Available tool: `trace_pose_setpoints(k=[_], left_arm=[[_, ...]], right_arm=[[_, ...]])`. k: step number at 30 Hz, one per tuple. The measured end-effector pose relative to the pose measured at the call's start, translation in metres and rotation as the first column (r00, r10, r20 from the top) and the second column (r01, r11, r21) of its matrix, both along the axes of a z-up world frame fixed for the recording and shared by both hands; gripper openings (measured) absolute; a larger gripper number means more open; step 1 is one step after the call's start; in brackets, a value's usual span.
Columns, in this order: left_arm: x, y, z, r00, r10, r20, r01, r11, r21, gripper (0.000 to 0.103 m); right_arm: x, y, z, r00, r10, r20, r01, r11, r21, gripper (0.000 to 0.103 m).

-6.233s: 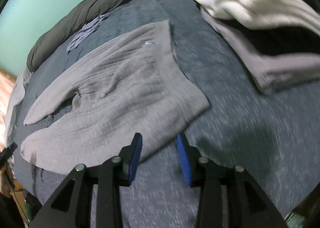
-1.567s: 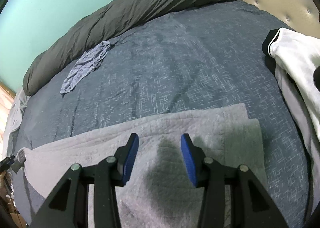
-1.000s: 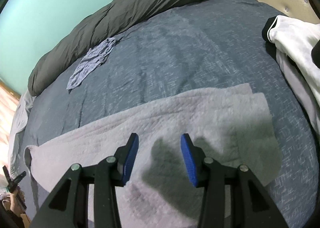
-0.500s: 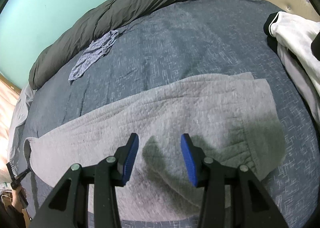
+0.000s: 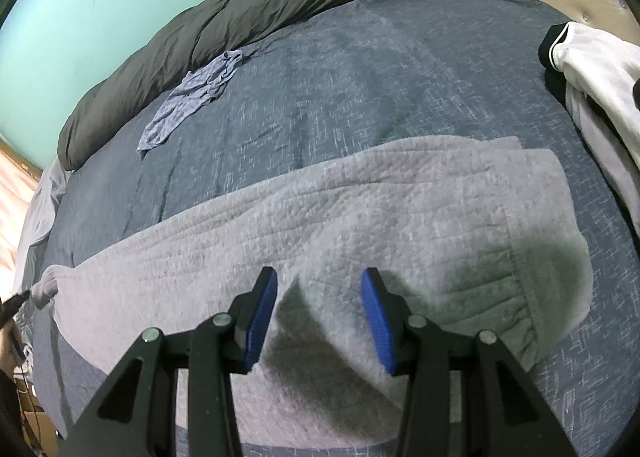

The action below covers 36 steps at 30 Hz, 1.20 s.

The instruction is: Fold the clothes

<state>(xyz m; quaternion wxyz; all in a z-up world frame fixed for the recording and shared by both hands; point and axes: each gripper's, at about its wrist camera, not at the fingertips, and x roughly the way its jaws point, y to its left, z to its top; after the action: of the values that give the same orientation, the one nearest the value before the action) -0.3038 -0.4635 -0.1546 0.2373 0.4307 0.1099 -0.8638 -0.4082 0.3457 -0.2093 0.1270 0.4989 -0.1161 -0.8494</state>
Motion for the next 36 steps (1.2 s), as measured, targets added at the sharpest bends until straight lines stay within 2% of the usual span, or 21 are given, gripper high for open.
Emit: trace_pose_setpoints(k=[3, 5, 8, 11, 17, 20, 22, 25, 32, 36], left_arm=[[-0.001, -0.001, -0.001, 1.000, 0.003, -0.018, -0.003, 1.000, 0.005, 0.042], [0.003, 0.001, -0.007, 0.999, -0.008, -0.037, 0.009, 0.999, 0.040, 0.042], [0.003, 0.009, -0.033, 0.998, -0.042, -0.041, 0.048, 0.989, 0.142, 0.043], [0.001, 0.015, -0.063, 0.999, -0.042, -0.033, 0.049, 0.963, 0.266, 0.043], [-0.002, 0.023, -0.094, 0.999, -0.019, -0.033, 0.029, 0.936, 0.350, 0.043], [-0.007, 0.023, -0.097, 0.999, -0.008, -0.054, 0.027, 0.933, 0.358, 0.042], [-0.009, 0.023, -0.094, 0.998, -0.011, -0.069, 0.034, 0.937, 0.348, 0.018], [-0.007, 0.025, -0.082, 0.996, -0.021, -0.083, 0.048, 0.942, 0.333, 0.008], [0.014, 0.022, -0.039, 0.987, -0.027, -0.158, 0.076, 0.948, 0.311, 0.006], [0.026, 0.018, -0.042, 0.992, -0.016, -0.127, 0.056, 0.948, 0.313, 0.006]], right_arm=[[0.002, -0.001, 0.000, 1.000, 0.007, -0.007, -0.007, 1.000, -0.001, 0.044], [0.003, -0.001, -0.001, 1.000, 0.009, -0.009, -0.009, 1.000, -0.006, 0.044], [0.003, -0.003, 0.000, 1.000, 0.010, -0.012, -0.010, 1.000, -0.015, 0.044], [0.006, -0.006, 0.002, 1.000, 0.016, -0.013, -0.016, 1.000, -0.023, 0.044], [0.012, -0.011, 0.007, 0.999, 0.045, -0.021, -0.046, 0.999, -0.025, 0.044], [0.013, -0.010, 0.005, 0.999, 0.050, -0.019, -0.051, 0.998, -0.026, 0.044], [0.013, -0.010, 0.002, 0.999, 0.050, -0.013, -0.050, 0.998, -0.024, 0.044], [0.013, -0.009, -0.004, 0.999, 0.046, -0.006, -0.046, 0.999, -0.024, 0.044], [0.017, -0.008, -0.004, 0.999, 0.041, -0.007, -0.041, 0.998, -0.038, 0.044], [0.020, -0.006, 0.000, 0.999, 0.035, -0.008, -0.035, 0.998, -0.049, 0.044]])
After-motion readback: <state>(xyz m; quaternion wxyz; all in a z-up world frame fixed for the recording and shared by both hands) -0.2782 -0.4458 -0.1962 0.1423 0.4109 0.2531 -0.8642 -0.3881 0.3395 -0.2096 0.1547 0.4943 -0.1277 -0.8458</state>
